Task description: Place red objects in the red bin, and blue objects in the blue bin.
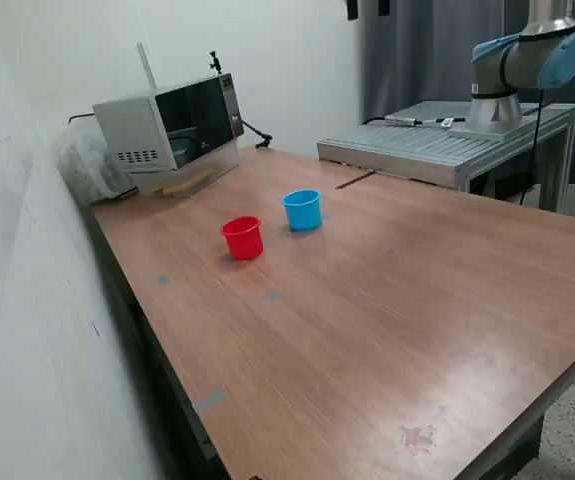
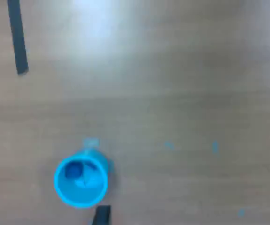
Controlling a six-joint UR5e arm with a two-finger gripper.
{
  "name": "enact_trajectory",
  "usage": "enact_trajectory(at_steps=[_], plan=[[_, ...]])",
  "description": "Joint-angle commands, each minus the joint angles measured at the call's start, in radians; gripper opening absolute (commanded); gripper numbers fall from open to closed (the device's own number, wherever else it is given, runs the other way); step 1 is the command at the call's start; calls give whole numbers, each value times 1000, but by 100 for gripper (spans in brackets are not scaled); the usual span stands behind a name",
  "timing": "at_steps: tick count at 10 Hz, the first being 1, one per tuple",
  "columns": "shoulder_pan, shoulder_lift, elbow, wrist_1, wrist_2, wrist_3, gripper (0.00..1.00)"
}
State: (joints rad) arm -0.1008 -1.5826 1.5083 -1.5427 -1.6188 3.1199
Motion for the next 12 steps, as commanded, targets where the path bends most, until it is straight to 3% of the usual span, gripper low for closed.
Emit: enact_trajectory(at_steps=[1, 4, 7, 12], plan=[[24, -98, 35, 102, 5, 46, 100], [26, -143, 101, 130, 7, 45, 100], [108, -160, 133, 396, 3, 39, 100], [86, -160, 142, 418, 2, 37, 100]])
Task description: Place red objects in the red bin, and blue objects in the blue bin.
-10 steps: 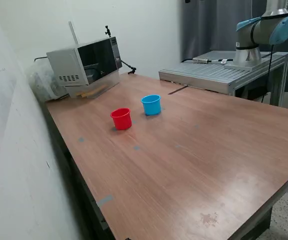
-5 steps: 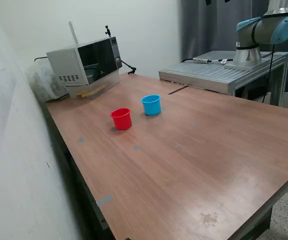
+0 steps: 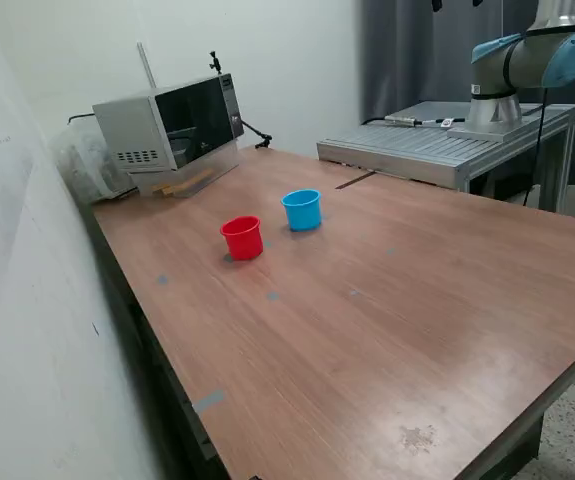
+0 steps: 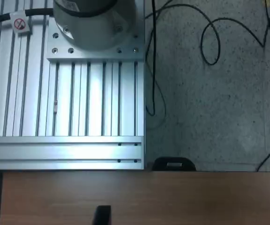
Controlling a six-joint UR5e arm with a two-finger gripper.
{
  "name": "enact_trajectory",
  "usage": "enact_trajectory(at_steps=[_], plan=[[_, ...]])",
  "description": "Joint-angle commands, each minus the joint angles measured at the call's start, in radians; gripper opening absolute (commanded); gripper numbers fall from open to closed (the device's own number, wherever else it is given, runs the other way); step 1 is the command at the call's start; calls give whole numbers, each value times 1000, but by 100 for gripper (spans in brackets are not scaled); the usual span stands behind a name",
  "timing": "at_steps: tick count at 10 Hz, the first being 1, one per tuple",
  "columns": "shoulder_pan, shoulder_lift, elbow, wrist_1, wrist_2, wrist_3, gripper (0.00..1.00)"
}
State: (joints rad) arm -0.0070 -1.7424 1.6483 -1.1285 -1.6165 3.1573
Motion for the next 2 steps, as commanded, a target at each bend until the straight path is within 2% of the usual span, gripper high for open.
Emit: enact_trajectory(at_steps=[1, 2], plan=[[-7, -3, 7, 4, 0, 0, 100], [-8, -3, 4, 3, 0, 0, 100]])
